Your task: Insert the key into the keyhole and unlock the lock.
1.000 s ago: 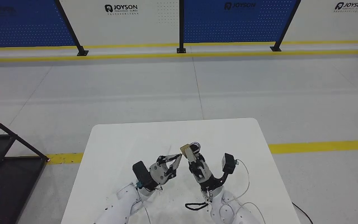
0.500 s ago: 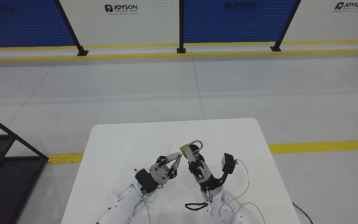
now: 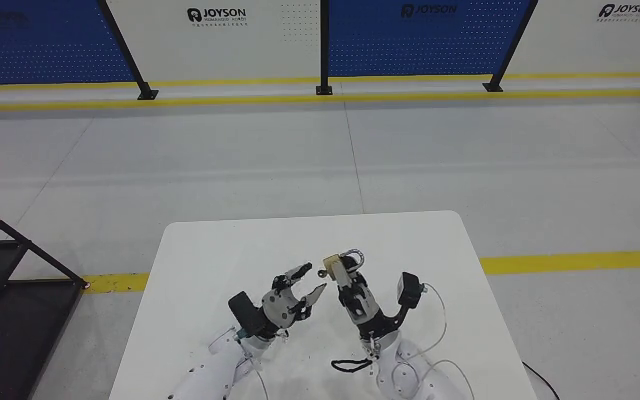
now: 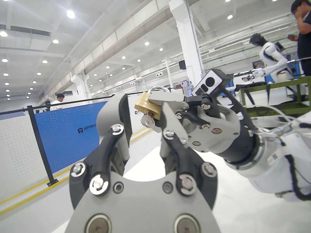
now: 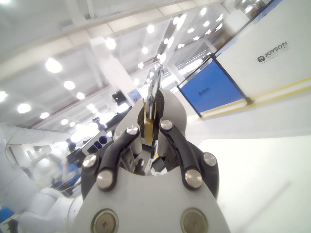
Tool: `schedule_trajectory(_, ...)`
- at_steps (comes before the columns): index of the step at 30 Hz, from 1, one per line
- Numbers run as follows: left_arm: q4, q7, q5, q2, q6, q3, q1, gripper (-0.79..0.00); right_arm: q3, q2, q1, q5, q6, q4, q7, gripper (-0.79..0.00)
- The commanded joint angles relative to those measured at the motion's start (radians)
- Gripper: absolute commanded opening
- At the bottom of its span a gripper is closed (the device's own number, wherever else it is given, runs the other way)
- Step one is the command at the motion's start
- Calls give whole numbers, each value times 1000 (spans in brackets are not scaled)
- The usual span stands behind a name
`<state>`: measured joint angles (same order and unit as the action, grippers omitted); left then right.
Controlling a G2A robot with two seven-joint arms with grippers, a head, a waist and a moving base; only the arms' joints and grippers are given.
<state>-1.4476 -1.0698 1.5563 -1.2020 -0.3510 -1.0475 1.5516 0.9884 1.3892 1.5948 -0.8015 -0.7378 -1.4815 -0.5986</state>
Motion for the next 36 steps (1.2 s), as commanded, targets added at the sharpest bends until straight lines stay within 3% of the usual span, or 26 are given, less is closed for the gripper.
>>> schedule_trajectory(1,-9,19,-33,8,-76,-20,17,0,6,0,-2,4,3,3,-3,-785)
schedule_trajectory(5,-43,135,-210,36,-370,-98,61,0,11,0,-12,-7,39,21,35,-785)
schedule_trajectory(9,-86,360,-398,77,-571,-266,120,0,-22,8,-71,2,154,85,206,-785)
schedule_trajectory(14,-114,605,-608,118,-626,-474,210,0,-132,39,-169,23,296,193,427,-785)
schedule_trajectory(19,-112,768,-772,142,-627,-604,265,0,-266,80,-253,6,398,298,632,-785)
schedule_trajectory(23,-106,829,-842,150,-636,-645,285,0,-347,117,-309,3,474,363,721,-785)
schedule_trajectory(27,-102,845,-859,151,-646,-650,287,0,-387,145,-349,2,531,414,735,-779)
schedule_trajectory(28,-102,845,-859,151,-646,-650,287,0,-394,151,-356,2,541,424,735,-650)
schedule_trajectory(30,-102,845,-859,151,-646,-650,287,0,-403,160,-368,3,558,442,736,-465)
schedule_trajectory(31,-102,845,-859,151,-646,-650,287,0,-406,163,-372,-2,564,448,735,-434)
schedule_trajectory(33,-102,845,-859,151,-646,-650,287,0,-409,166,-377,-18,580,454,725,-280)
schedule_trajectory(35,-102,845,-859,151,-646,-650,287,0,-408,164,-372,-41,589,447,713,0)
schedule_trajectory(36,-102,845,-859,151,-646,-650,287,0,-405,161,-368,-59,596,437,704,0)
